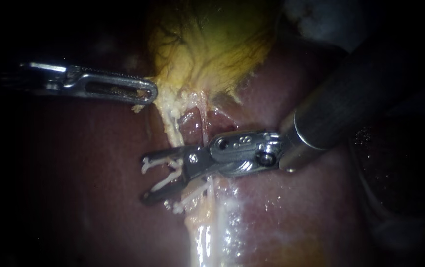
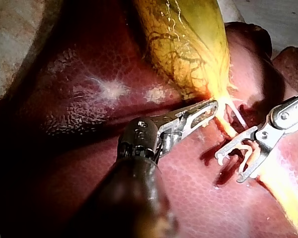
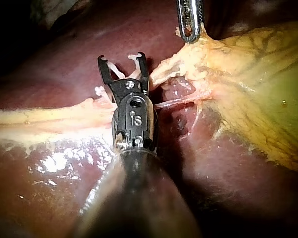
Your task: Clipping second clip left tube
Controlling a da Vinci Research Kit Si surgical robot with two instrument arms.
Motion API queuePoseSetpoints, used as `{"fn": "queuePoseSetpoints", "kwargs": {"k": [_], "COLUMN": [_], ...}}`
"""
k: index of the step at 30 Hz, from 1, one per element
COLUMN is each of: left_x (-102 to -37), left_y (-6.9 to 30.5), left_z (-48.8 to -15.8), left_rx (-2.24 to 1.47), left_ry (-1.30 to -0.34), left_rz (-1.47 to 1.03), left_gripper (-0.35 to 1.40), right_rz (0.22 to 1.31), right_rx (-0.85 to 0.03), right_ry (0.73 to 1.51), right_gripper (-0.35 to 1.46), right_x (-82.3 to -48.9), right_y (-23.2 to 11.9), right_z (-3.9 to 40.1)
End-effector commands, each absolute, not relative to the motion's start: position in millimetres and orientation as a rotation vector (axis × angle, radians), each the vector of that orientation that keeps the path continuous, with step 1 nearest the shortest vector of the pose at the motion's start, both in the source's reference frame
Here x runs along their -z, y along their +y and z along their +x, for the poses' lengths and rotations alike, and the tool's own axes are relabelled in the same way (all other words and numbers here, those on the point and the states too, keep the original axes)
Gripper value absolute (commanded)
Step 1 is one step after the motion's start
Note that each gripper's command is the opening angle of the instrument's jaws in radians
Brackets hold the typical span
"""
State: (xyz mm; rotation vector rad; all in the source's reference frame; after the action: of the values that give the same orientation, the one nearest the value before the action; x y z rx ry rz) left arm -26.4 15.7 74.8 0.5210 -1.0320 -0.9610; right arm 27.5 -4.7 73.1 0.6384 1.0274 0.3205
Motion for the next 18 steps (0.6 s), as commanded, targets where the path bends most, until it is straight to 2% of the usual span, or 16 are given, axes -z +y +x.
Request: {"fn": "queuePoseSetpoints", "kwargs": {"k": [1, 13, 18], "left_x": [-74.8, -74.9, -74.9], "left_y": [15.7, 15.8, 15.8], "left_z": [-26.3, -26.1, -26.0], "left_rx": [0.96, 0.959, 0.959], "left_ry": [-1.033, -1.033, -1.033], "left_rz": [0.522, 0.523, 0.523], "left_gripper": [-0.35, -0.35, -0.35], "right_rz": [0.638, 0.731, 0.767], "right_rx": [-0.321, -0.407, -0.425], "right_ry": [1.029, 1.126, 1.13], "right_gripper": [0.47, 0.49, 0.49], "right_x": [-73.0, -69.2, -68.9], "right_y": [-4.7, -2.1, -0.9], "right_z": [27.5, 23.6, 20.5]}}
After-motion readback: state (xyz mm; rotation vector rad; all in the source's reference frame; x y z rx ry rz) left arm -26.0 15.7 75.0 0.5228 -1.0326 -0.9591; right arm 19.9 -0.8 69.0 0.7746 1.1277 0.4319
